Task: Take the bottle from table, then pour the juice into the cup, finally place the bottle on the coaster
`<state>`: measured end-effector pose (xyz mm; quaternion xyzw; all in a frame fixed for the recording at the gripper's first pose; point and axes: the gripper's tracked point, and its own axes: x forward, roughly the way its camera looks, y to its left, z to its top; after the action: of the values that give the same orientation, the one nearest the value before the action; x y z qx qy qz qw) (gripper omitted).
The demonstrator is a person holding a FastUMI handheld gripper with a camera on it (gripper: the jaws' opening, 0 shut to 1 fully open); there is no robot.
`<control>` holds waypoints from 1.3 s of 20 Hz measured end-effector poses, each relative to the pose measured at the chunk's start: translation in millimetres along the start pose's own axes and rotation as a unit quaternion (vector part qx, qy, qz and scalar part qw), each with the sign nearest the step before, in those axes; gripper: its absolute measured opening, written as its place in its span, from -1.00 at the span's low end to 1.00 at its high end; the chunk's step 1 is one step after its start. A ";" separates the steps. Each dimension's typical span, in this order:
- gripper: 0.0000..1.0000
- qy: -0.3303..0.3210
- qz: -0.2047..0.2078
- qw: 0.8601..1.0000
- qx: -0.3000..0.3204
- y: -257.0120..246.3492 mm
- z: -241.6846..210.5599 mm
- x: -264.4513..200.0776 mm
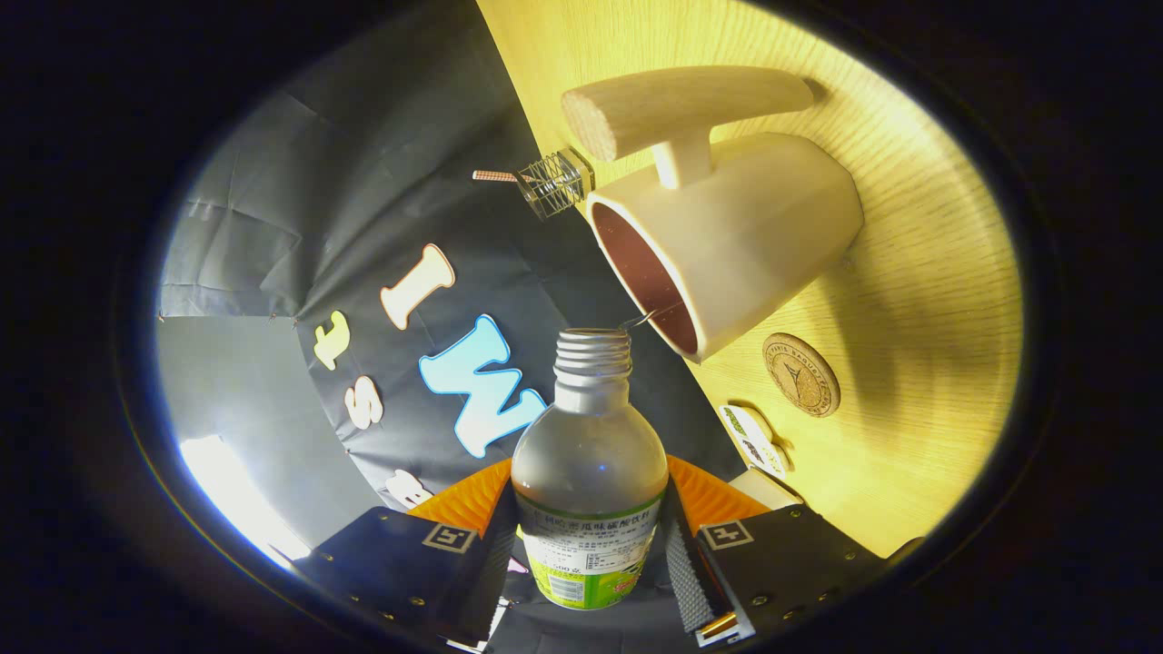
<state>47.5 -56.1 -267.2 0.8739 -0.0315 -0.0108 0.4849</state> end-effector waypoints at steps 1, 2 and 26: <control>0.49 0.000 -0.001 1.000 -0.001 -0.9 0.6 0.2; 0.49 0.000 -0.002 1.000 -0.001 -1.4 0.9 -0.4; 0.49 -0.007 -0.026 0.992 -0.122 -3.6 17.9 1.0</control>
<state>47.7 -69.4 -279.7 0.8084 -0.0110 -0.0336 0.5875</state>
